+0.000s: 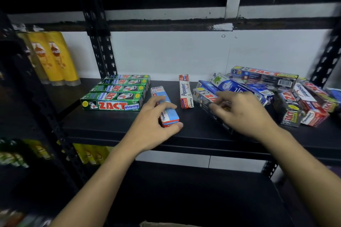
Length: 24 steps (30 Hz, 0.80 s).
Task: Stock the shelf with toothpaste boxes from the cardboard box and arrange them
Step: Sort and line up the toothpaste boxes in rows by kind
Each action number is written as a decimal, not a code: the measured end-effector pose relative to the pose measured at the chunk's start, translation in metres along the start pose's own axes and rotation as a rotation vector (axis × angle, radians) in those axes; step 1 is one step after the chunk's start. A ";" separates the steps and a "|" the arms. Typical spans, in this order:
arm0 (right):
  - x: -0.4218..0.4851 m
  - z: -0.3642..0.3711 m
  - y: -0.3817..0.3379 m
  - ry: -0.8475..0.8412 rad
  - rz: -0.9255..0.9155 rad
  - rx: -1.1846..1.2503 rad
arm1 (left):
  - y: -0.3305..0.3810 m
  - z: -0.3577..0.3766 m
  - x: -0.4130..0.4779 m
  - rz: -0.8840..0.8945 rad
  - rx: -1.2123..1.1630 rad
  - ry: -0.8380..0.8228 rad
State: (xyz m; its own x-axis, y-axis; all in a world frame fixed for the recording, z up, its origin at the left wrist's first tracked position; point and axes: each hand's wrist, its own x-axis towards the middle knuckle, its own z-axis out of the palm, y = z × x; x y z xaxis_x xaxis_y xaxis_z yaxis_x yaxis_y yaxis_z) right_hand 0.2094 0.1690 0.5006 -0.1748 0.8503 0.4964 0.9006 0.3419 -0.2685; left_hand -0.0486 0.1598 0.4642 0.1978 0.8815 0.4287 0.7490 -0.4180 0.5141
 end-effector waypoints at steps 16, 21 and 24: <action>0.030 0.019 -0.048 -0.222 -0.063 -0.157 | 0.000 0.000 -0.016 -0.146 0.049 0.166; 0.014 0.024 -0.051 -0.004 -0.048 -0.078 | 0.009 0.003 -0.013 -0.223 0.074 0.173; 0.016 0.034 -0.052 -0.126 -0.081 -0.294 | 0.012 0.002 -0.012 -0.240 0.061 0.158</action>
State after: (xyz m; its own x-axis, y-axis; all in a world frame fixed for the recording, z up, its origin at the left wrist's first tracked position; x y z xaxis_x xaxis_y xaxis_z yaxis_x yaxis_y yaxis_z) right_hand 0.1458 0.1781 0.4940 -0.2820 0.8741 0.3956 0.9548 0.2961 0.0264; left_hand -0.0408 0.1443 0.4636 -0.0868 0.9066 0.4130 0.7999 -0.1837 0.5713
